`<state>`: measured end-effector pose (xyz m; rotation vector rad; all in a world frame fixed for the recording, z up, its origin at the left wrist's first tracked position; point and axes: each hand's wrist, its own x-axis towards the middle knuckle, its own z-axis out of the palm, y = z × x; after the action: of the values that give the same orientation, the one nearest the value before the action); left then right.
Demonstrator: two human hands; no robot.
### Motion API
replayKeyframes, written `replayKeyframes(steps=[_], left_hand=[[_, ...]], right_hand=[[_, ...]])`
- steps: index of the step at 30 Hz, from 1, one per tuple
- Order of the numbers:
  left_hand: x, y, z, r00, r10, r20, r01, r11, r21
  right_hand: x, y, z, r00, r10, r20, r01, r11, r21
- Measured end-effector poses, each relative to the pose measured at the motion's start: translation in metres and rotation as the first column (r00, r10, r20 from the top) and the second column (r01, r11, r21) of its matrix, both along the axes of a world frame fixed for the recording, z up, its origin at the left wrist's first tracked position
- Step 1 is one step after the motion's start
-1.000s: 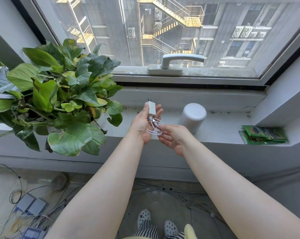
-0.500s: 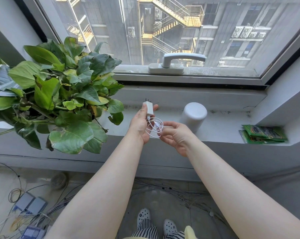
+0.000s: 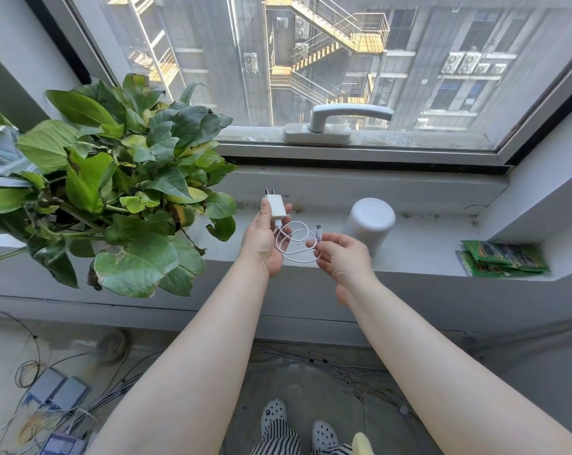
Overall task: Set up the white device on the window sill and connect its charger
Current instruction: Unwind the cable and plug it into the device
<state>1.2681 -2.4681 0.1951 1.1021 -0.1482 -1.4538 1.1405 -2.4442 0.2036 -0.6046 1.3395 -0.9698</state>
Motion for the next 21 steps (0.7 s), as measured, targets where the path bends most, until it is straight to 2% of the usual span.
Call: replayKeyframes(steps=[5, 8, 12, 16, 18, 21], left_hand=[[0.002, 0.005, 0.002, 0.994, -0.1, 0.032, 0.101, 0.994, -0.042], [0.003, 0.008, 0.004, 0.987, -0.134, 0.084, 0.137, 0.99, -0.025], [0.008, 0.007, 0.007, 0.996, -0.002, 0.086, -0.002, 0.999, 0.051], [0.016, 0.008, 0.013, 1.0, 0.03, -0.008, -0.029, 0.998, 0.054], [0.018, 0.01, 0.014, 0.999, -0.02, -0.05, 0.021, 1.0, 0.016], [0.013, 0.012, 0.018, 0.984, -0.13, -0.119, 0.119, 0.989, -0.089]], right_hand=[[-0.003, -0.003, 0.001, 0.996, 0.082, 0.033, -0.081, 0.997, -0.02], [-0.009, -0.003, 0.008, 0.997, 0.078, -0.019, -0.079, 0.996, -0.043], [-0.026, -0.002, 0.02, 0.982, 0.028, -0.187, -0.057, 0.986, -0.156], [-0.05, 0.003, 0.029, 0.962, -0.057, -0.268, -0.028, 0.953, -0.303], [-0.063, 0.005, 0.032, 0.968, -0.069, -0.241, -0.019, 0.938, -0.347], [-0.071, 0.008, 0.031, 0.985, 0.001, -0.174, -0.058, 0.944, -0.325]])
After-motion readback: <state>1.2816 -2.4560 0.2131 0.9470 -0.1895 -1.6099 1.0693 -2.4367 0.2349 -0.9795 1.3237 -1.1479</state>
